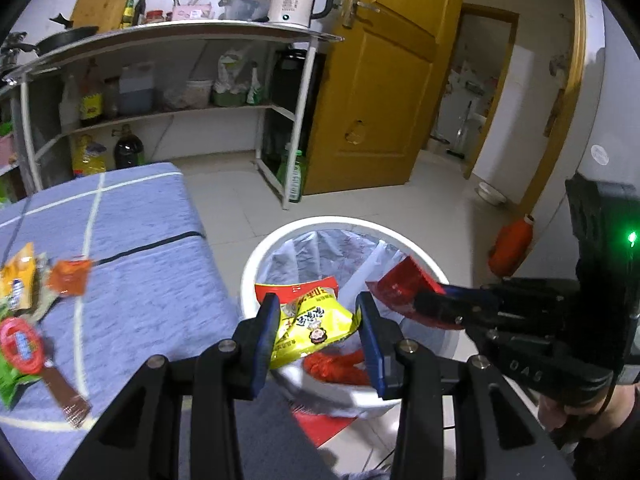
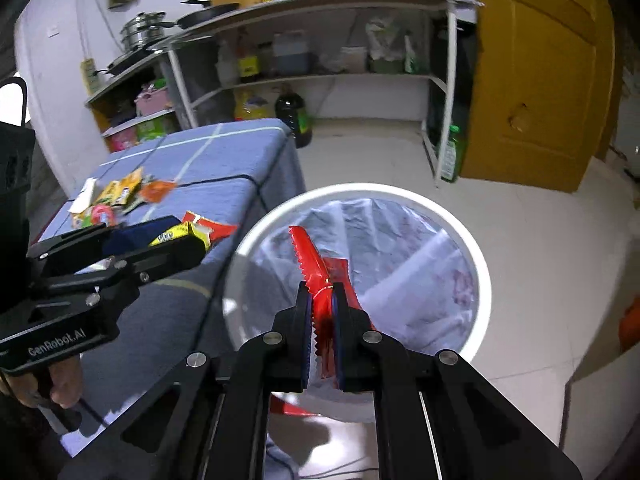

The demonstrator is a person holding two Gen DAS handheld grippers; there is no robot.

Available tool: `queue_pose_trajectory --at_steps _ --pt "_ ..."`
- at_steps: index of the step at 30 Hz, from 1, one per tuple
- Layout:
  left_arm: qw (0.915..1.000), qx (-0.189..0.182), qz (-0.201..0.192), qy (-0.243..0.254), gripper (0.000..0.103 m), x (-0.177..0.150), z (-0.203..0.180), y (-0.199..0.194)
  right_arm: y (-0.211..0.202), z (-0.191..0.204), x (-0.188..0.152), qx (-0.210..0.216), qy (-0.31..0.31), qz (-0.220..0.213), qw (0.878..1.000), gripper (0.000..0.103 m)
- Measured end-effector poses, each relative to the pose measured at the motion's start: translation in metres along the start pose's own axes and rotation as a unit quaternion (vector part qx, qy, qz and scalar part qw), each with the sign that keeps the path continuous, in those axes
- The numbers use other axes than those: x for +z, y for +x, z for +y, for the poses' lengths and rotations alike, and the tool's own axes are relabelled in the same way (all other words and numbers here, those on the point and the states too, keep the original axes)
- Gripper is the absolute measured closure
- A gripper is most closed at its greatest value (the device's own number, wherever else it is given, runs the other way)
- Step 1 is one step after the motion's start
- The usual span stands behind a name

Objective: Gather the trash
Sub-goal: 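Carry both wrappers over the bin and open both tools to drop them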

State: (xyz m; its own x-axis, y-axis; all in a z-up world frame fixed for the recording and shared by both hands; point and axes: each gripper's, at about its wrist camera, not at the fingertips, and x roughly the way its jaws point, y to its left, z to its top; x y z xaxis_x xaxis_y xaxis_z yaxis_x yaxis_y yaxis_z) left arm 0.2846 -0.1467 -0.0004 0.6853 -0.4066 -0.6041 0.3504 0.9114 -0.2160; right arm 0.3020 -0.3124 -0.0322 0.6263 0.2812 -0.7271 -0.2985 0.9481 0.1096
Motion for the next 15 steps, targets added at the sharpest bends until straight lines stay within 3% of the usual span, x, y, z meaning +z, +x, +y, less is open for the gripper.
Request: queue_pose_trajectory --at_steps 8,15 --pt "0.9998 -0.004 0.021 0.000 0.060 0.008 -0.008 0.035 0.013 -0.016 0.003 -0.025 0.017 0.008 1.000 0.092" --pt "0.9995 -0.011 0.028 -0.008 0.057 0.009 -0.006 0.043 0.006 -0.018 0.003 -0.037 0.020 -0.002 0.999 0.089"
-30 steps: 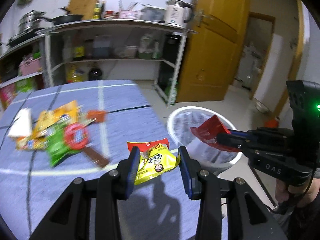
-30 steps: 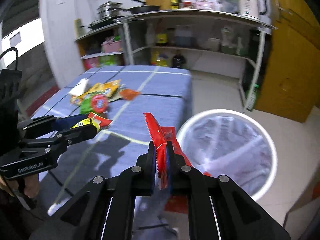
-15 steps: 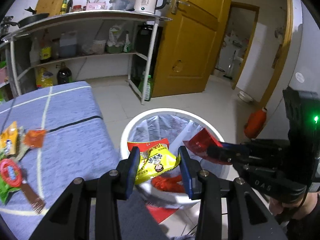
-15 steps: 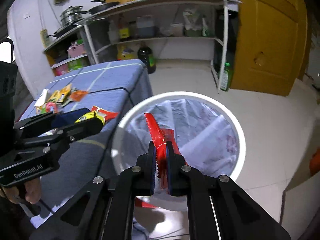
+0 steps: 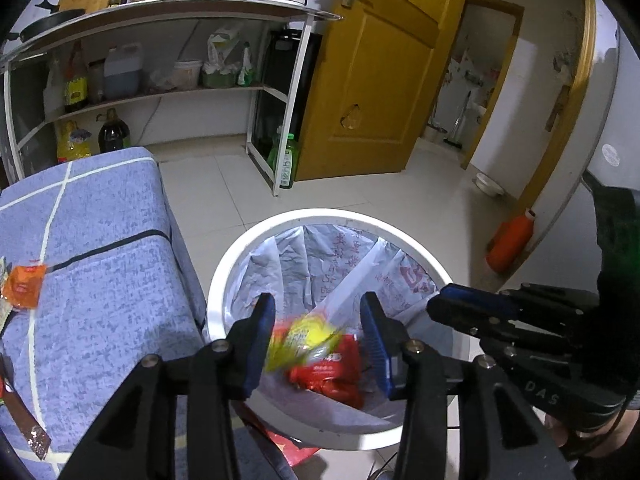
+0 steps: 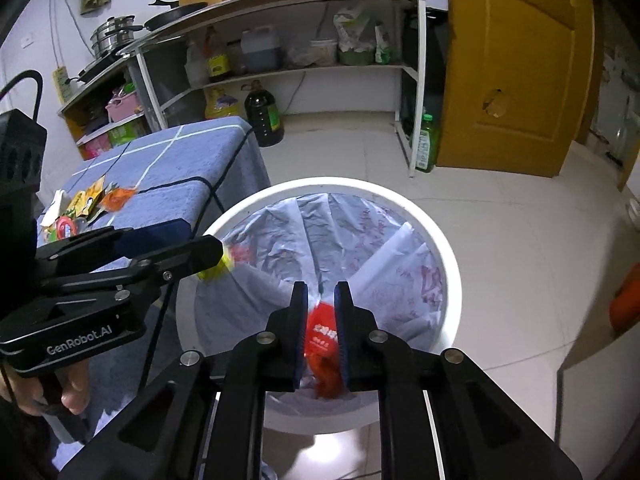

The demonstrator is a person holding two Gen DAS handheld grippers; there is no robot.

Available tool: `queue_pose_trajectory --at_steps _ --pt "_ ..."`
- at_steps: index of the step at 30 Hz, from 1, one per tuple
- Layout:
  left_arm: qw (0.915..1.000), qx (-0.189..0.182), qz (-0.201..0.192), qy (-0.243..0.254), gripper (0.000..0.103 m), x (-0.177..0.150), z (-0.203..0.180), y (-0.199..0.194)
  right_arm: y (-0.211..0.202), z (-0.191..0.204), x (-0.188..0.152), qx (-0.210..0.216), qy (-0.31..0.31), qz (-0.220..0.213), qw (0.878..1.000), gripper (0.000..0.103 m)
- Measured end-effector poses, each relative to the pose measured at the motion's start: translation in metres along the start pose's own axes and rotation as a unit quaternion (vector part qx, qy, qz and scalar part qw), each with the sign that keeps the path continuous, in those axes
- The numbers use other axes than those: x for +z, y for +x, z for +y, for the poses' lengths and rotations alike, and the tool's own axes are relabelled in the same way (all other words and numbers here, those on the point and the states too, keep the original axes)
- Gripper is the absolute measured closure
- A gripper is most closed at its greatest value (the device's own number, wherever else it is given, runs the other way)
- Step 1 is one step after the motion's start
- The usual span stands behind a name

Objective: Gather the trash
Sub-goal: 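Carry both wrappers over the bin and open both tools to drop them, then grasp the green snack bag with the left tool while the right tool grasps the red round lid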

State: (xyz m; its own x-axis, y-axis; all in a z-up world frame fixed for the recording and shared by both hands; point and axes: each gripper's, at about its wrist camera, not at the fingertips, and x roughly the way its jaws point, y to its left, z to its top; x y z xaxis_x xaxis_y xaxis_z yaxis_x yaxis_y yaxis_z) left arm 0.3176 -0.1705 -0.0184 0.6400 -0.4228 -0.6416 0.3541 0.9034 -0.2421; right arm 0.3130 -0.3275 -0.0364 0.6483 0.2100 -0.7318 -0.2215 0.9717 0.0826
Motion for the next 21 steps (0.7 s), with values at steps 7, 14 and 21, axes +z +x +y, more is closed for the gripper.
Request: queue_pose_trajectory --at_steps 7,14,21 --pt "1.0000 -0.004 -0.005 -0.004 0.040 0.001 0.001 -0.006 -0.009 0.002 0.000 0.005 0.000 -0.011 1.000 0.087" --pt "0.9997 -0.002 -0.023 -0.011 0.040 -0.003 0.005 -0.032 -0.024 0.011 0.000 0.014 -0.006 -0.029 0.999 0.087" --pt "0.9977 0.026 -0.057 -0.027 0.040 -0.018 0.026 -0.080 -0.051 0.040 0.000 0.041 -0.025 -0.062 0.997 0.087"
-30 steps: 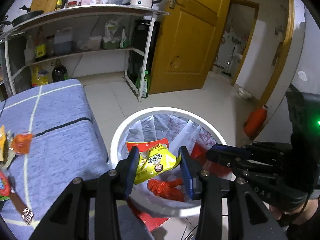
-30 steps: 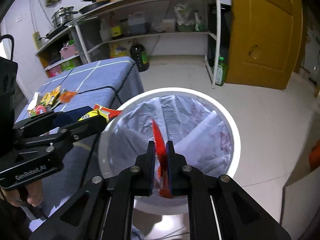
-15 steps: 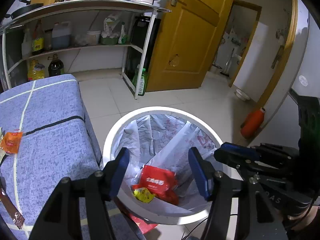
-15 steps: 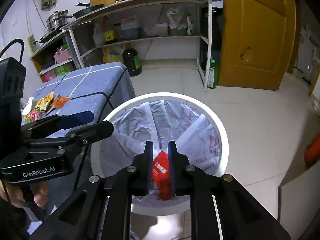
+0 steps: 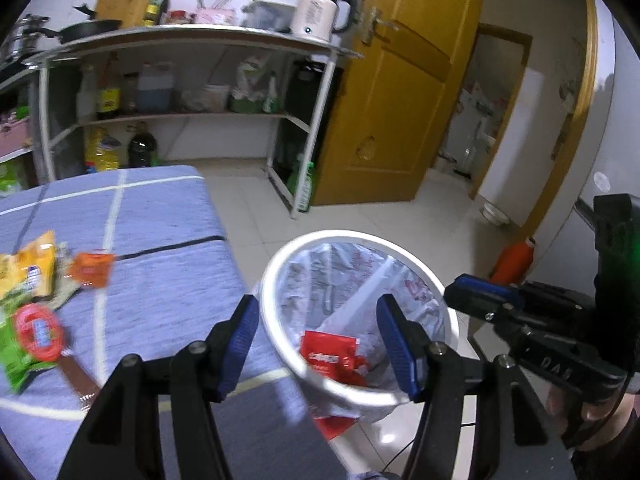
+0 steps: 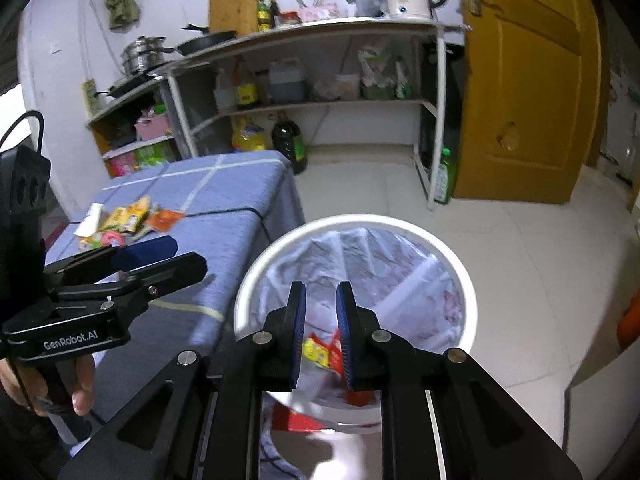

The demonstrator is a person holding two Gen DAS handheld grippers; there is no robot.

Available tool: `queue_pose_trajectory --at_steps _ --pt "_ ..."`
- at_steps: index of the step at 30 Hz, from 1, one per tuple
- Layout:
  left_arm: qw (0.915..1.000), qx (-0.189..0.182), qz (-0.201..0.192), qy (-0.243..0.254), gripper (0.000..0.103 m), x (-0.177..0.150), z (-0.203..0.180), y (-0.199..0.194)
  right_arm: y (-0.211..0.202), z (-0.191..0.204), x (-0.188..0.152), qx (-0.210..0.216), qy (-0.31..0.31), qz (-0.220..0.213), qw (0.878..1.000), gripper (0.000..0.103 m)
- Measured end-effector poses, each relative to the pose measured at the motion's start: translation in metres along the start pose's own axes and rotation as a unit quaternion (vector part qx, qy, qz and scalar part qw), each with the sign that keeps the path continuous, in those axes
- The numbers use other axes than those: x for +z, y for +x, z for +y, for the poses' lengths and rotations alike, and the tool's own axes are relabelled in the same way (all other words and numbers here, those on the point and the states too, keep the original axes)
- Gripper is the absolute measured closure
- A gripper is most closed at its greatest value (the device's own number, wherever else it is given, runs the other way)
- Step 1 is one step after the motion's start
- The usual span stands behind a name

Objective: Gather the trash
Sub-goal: 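Grasp the green snack bag with the left tool while the right tool grasps the red round lid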

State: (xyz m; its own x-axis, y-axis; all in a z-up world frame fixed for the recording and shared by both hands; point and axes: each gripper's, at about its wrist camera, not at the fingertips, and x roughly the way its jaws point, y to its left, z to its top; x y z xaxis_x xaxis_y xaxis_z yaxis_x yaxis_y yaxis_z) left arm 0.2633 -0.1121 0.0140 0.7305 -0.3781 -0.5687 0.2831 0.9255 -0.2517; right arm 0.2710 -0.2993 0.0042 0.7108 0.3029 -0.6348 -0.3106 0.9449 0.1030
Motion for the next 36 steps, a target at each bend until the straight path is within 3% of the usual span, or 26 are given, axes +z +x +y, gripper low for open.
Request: queue_pose_trajectory --at_steps 15,16,19,28,36 --pt "0.9922 0.110 -0.040 -0.041 0.040 -0.027 0.098 -0.098 0.013 0.109 0.006 0.115 -0.067 0.009 0.991 0.086" --pt "0.9912 0.119 -0.040 -0.043 0.040 -0.030 0.105 -0.102 0.014 0.113 0.006 0.121 -0.069 0.010 0.990 0.083" --pt "0.9882 0.137 -0.036 -0.057 0.040 -0.037 0.131 -0.112 0.021 0.131 0.011 0.136 -0.076 0.014 0.988 0.058" --pt "0.9822 0.152 -0.015 -0.110 0.040 -0.046 0.189 -0.105 0.057 0.177 0.022 0.161 -0.109 0.039 0.980 0.057" --pt "0.9819 0.150 0.004 -0.115 0.040 -0.031 0.207 -0.069 0.076 0.182 0.023 0.161 -0.116 0.054 0.979 0.057"
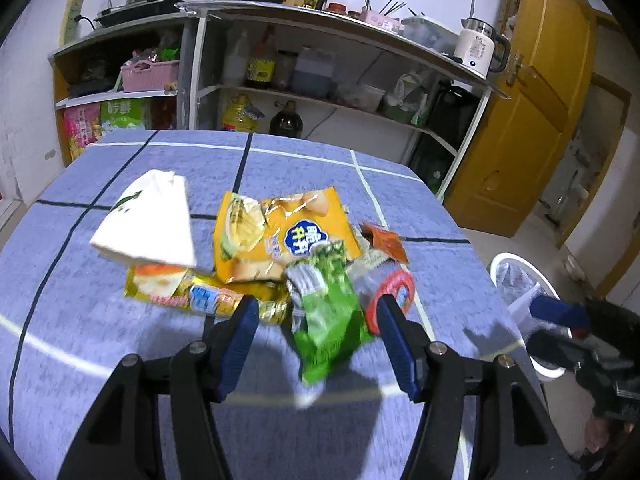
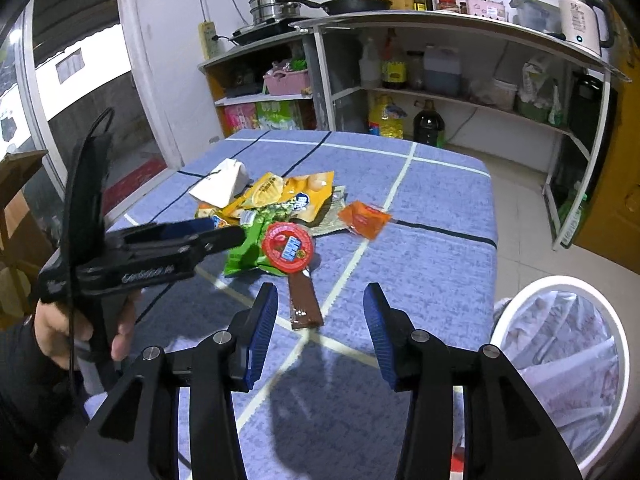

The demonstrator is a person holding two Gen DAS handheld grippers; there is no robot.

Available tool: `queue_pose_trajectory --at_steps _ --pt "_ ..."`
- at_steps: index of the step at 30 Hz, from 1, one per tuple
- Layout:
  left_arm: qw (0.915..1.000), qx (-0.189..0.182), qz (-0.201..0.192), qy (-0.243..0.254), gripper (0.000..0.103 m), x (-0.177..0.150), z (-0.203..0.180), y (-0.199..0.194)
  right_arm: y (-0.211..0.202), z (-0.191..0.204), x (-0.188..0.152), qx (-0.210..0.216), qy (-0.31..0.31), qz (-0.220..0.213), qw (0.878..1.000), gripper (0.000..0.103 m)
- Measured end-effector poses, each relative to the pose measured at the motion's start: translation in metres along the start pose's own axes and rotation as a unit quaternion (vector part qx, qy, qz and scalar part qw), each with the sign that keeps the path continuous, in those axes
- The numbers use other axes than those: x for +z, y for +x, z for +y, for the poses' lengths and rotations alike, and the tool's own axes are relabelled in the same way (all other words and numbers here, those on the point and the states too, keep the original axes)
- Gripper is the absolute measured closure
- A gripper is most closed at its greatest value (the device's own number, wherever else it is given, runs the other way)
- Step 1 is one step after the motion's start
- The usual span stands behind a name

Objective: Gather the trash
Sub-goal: 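Grasp the green snack bag with the left tool while the right tool grasps the red round lid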

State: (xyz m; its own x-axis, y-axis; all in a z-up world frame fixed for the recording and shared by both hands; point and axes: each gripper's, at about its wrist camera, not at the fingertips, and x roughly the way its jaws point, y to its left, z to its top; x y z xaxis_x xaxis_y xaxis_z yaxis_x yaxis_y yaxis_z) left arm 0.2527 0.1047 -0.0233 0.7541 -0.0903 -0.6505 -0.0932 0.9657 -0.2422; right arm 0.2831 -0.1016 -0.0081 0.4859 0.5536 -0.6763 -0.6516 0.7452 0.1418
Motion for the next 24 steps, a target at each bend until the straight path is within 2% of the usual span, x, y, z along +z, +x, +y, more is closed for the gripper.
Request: queue_pose_trajectory --at_steps 6,10,11,12,17,22,24 --pt "0.9997 0.013 0.020 -0.008 0.041 0.009 -0.002 0.025 0.004 -0.006 0.001 -0.001 0.001 0.004 1.000 0.057" --pt "0.9992 0.012 0.037 -0.008 0.058 0.006 -0.005 0.035 0.004 -0.004 0.002 0.001 -0.002 0.005 1.000 0.057" --pt "0.9991 0.013 0.040 -0.004 0.058 0.005 -0.008 0.036 0.005 -0.003 0.003 0.002 -0.003 0.006 1.000 0.057" --pt "0.9992 0.010 0.039 -0.003 0.063 0.005 -0.009 0.036 0.007 -0.002 0.003 0.003 -0.004 0.007 1.000 0.057" --pt "0.9995 -0.002 0.031 0.001 0.075 0.006 -0.011 0.023 0.012 0.004 0.005 0.004 -0.008 0.009 1.000 0.057" --pt "0.9999 -0.013 0.007 0.002 0.076 0.009 -0.003 -0.004 0.023 0.007 0.012 -0.001 -0.005 0.013 1.000 0.057" --pt "0.9998 -0.019 0.000 -0.001 0.076 0.008 0.002 -0.015 0.029 0.009 0.016 0.000 -0.005 0.017 1.000 0.054"
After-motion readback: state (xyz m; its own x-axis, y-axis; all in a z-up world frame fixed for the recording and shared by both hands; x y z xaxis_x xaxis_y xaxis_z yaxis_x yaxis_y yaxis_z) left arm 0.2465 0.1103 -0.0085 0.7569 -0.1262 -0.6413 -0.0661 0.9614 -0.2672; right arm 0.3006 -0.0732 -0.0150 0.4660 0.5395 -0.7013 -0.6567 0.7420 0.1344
